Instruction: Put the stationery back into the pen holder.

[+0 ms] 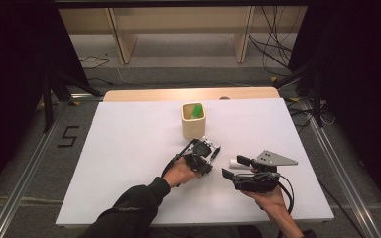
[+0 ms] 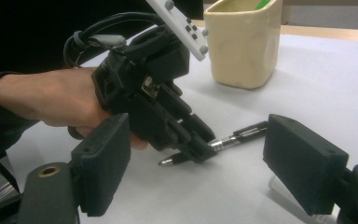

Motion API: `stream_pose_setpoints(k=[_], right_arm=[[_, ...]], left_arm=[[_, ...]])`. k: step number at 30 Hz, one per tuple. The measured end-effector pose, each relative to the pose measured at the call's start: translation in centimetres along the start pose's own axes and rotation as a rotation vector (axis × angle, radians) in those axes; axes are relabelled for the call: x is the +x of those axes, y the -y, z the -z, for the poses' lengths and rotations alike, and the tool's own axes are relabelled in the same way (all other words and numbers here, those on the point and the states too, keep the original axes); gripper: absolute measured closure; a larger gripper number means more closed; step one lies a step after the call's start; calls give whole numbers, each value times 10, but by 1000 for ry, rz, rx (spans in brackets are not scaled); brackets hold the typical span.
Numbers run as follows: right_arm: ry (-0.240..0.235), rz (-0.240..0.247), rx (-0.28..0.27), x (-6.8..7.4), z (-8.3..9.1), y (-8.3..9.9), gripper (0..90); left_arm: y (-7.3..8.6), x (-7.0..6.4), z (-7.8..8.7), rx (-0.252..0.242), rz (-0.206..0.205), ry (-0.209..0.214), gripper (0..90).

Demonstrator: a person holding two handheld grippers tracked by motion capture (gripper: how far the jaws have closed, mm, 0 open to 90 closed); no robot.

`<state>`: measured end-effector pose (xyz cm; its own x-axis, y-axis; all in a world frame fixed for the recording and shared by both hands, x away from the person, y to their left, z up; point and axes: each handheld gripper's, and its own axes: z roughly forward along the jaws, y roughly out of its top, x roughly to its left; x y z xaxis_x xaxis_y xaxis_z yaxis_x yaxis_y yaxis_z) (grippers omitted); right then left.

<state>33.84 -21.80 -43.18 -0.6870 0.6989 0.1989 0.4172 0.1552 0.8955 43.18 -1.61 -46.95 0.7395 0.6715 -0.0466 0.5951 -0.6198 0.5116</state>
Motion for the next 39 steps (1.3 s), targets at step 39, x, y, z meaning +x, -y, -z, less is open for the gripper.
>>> stream_pose_setpoints(k=[39], right_arm=[[13, 38, -1, 4, 0, -1, 241]], left_arm=[[17, 47, 61, -57, 34, 171, 790]])
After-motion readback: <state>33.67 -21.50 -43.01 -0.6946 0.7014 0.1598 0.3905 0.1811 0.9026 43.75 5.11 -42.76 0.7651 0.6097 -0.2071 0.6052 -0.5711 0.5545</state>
